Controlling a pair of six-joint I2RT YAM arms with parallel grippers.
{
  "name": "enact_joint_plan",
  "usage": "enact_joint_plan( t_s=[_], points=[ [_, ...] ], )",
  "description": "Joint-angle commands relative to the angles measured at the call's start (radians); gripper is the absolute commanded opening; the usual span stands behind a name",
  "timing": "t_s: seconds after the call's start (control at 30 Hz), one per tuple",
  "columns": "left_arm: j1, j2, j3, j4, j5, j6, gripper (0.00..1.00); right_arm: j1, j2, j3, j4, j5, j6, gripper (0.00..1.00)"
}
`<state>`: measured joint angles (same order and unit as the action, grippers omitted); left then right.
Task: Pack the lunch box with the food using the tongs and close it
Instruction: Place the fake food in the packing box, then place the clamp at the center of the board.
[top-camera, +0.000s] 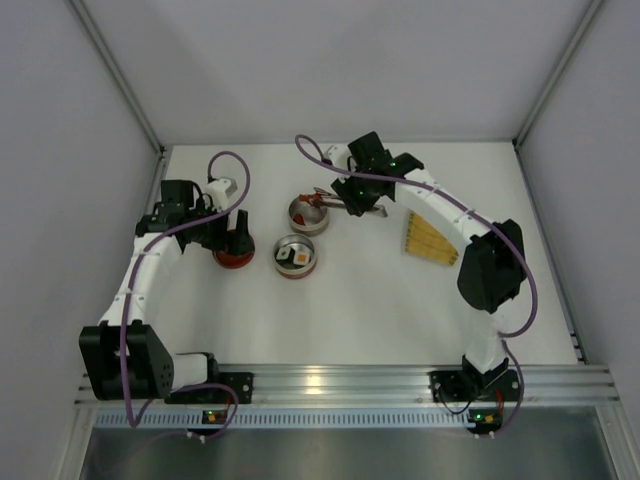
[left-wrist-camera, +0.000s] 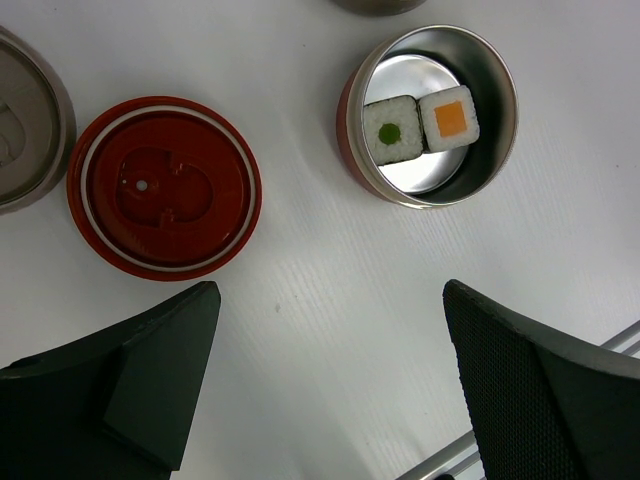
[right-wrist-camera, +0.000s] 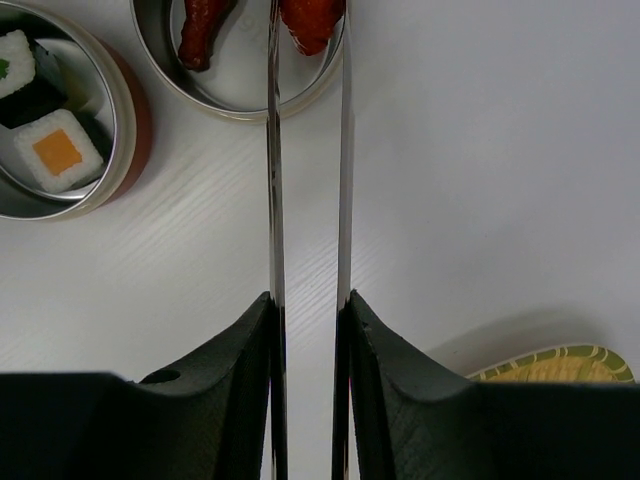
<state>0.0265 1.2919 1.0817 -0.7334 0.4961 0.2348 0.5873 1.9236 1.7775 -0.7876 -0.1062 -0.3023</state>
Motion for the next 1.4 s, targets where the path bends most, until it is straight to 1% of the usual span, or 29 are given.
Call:
enact_joint_plan(
  t_s=[0.0, 0.07, 0.2, 0.4, 0.43, 0.5, 0.57, 0.63, 0.7, 0.73, 0.77, 0.83, 0.87, 0.9, 0.93, 0.97, 1.03, 1.07, 1.13, 1.17, 1.27, 1.37],
  points=[
    [0.006, -0.019, -0.005, 0.04, 0.004, 0.006, 0.98, 0.026, 0.0, 0.063, 0.064, -0.009, 0.012, 0.31],
    [0.004, -0.019, -0.003, 0.038, 0.004, 0.006, 0.98, 0.026, -0.003, 0.063, 0.06, -0.012, 0.014, 0.35],
    [0.006, -0.019, -0.002, 0.038, 0.004, 0.006, 0.98, 0.028, -0.017, 0.066, 0.054, -0.03, 0.015, 0.4],
    [0.006, -0.022, 0.0, 0.034, 0.004, 0.006, 0.98, 0.028, -0.049, 0.063, 0.039, -0.043, 0.012, 0.41],
    [0.007, -0.022, 0.0, 0.032, 0.004, 0.006, 0.98, 0.029, -0.063, 0.059, 0.036, -0.043, 0.009, 0.4],
    [0.006, -0.023, 0.003, 0.029, 0.001, 0.006, 0.98, 0.022, -0.089, 0.05, 0.033, -0.041, 0.017, 0.33],
    [0.006, -0.032, 0.004, 0.028, -0.002, 0.008, 0.98, -0.013, -0.144, 0.025, 0.033, -0.05, 0.04, 0.23],
    [0.007, -0.039, 0.003, 0.026, -0.004, 0.008, 0.98, -0.056, -0.214, -0.015, 0.031, -0.062, 0.057, 0.21],
    [0.006, -0.042, 0.004, 0.025, -0.002, 0.009, 0.98, -0.147, -0.267, -0.052, 0.028, -0.084, 0.072, 0.21],
    [0.006, -0.046, 0.004, 0.023, -0.002, 0.011, 0.98, -0.182, -0.319, -0.091, 0.024, -0.092, 0.072, 0.21],
    [0.006, -0.048, 0.003, 0.023, -0.002, 0.012, 0.98, -0.261, -0.343, -0.11, 0.021, -0.101, 0.072, 0.21],
    [0.006, -0.051, 0.003, 0.022, 0.001, 0.012, 0.98, -0.354, -0.405, -0.169, 0.011, -0.128, 0.069, 0.21],
    [0.006, -0.052, 0.003, 0.019, 0.002, 0.012, 0.98, -0.448, -0.42, -0.185, 0.002, -0.138, 0.065, 0.21],
    [0.006, -0.054, 0.003, 0.019, 0.007, 0.012, 0.98, -0.499, -0.446, -0.219, -0.004, -0.154, 0.046, 0.21],
    [0.006, -0.054, 0.004, 0.019, 0.007, 0.011, 0.98, -0.545, -0.457, -0.236, -0.005, -0.161, 0.04, 0.21],
    [0.006, -0.054, 0.004, 0.022, 0.007, 0.009, 0.98, -0.652, -0.466, -0.248, -0.004, -0.168, 0.031, 0.21],
    [0.006, -0.054, 0.006, 0.022, 0.015, 0.009, 0.98, -0.739, -0.472, -0.276, -0.002, -0.182, -0.003, 0.21],
    [0.006, -0.054, 0.006, 0.023, 0.015, 0.006, 0.98, -0.817, -0.468, -0.283, 0.001, -0.185, -0.014, 0.21],
    [0.007, -0.051, 0.007, 0.025, 0.019, 0.005, 0.98, -0.883, -0.431, -0.289, -0.002, -0.202, -0.046, 0.22],
    [0.007, -0.051, 0.009, 0.026, 0.021, 0.0, 0.98, -0.935, -0.416, -0.29, -0.004, -0.204, -0.053, 0.22],
    [0.006, -0.043, 0.015, 0.031, 0.018, -0.011, 0.98, -1.006, -0.336, -0.285, -0.004, -0.222, -0.093, 0.22],
    [0.006, -0.036, 0.023, 0.026, 0.016, -0.014, 0.98, -1.038, -0.273, -0.293, 0.022, -0.224, -0.104, 0.22]
  ],
)
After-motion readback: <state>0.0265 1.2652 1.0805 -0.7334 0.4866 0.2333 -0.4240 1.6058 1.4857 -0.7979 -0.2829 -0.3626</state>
